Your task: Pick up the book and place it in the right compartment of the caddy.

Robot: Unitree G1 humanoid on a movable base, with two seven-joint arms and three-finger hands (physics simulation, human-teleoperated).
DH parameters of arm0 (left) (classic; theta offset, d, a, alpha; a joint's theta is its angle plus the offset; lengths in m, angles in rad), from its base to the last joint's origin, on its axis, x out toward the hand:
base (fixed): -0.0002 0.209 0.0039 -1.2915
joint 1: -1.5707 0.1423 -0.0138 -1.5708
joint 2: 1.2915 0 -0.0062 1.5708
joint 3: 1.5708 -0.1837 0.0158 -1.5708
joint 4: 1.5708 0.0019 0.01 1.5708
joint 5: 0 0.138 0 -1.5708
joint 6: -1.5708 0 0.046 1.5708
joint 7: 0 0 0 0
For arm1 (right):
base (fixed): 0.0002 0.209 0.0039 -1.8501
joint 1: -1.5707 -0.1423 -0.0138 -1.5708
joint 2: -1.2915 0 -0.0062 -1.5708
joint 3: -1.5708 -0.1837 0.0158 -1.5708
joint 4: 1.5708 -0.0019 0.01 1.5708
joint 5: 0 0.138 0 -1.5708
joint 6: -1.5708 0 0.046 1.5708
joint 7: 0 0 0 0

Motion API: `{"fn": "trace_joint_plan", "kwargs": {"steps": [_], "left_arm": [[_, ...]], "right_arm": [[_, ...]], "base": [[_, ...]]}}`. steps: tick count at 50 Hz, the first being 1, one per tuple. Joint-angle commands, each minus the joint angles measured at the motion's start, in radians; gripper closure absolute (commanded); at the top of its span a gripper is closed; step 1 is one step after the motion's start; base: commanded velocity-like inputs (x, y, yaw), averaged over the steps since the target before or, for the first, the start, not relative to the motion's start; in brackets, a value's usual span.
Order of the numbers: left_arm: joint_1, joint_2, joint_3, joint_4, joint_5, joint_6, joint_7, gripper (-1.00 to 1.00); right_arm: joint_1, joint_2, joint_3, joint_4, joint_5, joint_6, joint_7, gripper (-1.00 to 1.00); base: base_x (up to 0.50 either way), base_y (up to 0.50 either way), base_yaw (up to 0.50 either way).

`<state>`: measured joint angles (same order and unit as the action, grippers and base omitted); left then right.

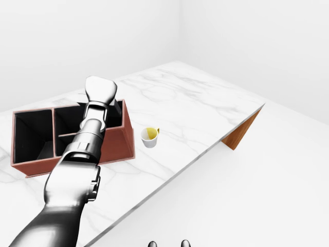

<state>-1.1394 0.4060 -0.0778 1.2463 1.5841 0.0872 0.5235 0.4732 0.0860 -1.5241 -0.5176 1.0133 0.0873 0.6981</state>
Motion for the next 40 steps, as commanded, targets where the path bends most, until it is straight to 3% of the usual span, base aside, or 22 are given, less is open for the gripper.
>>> {"fn": "trace_joint_plan", "kwargs": {"steps": [1,17,34,36,37,39,40], "left_arm": [[-0.019,0.000,-0.013,0.010,0.070,0.000,0.000,1.00],[-0.014,-0.016,-0.032,0.047,0.144,0.000,0.000,1.00],[-0.009,-0.024,-0.026,0.054,0.156,0.000,0.000,1.00],[-0.011,-0.024,-0.018,0.055,0.145,0.000,0.000,0.25],[-0.012,-0.023,-0.019,0.055,0.146,0.000,0.000,-0.01],[-0.013,-0.022,-0.019,0.055,0.144,0.000,0.000,-1.00],[-0.013,-0.022,-0.019,0.055,0.143,0.000,0.000,-1.00]], "right_arm": [[-0.001,0.000,0.004,0.004,-0.004,0.000,0.000,-1.00],[-0.001,-0.001,0.001,0.001,0.000,0.000,0.000,-1.00],[-0.003,-0.002,0.003,-0.004,-0.002,0.000,0.000,-1.00],[-0.002,-0.001,0.003,-0.007,-0.001,0.000,0.000,-1.00],[-0.001,-0.001,0.002,-0.009,0.000,0.000,0.000,-1.00],[-0.002,-0.002,0.003,-0.006,0.000,0.000,0.000,-1.00],[-0.003,-0.003,0.004,-0.005,-0.002,0.000,0.000,-1.00]], "base": [[0.00,0.00,0.00],[0.00,0.00,0.00],[0.00,0.00,0.00],[0.00,0.00,0.00],[0.00,0.00,0.00],[0.00,0.00,0.00],[0.00,0.00,0.00]]}}
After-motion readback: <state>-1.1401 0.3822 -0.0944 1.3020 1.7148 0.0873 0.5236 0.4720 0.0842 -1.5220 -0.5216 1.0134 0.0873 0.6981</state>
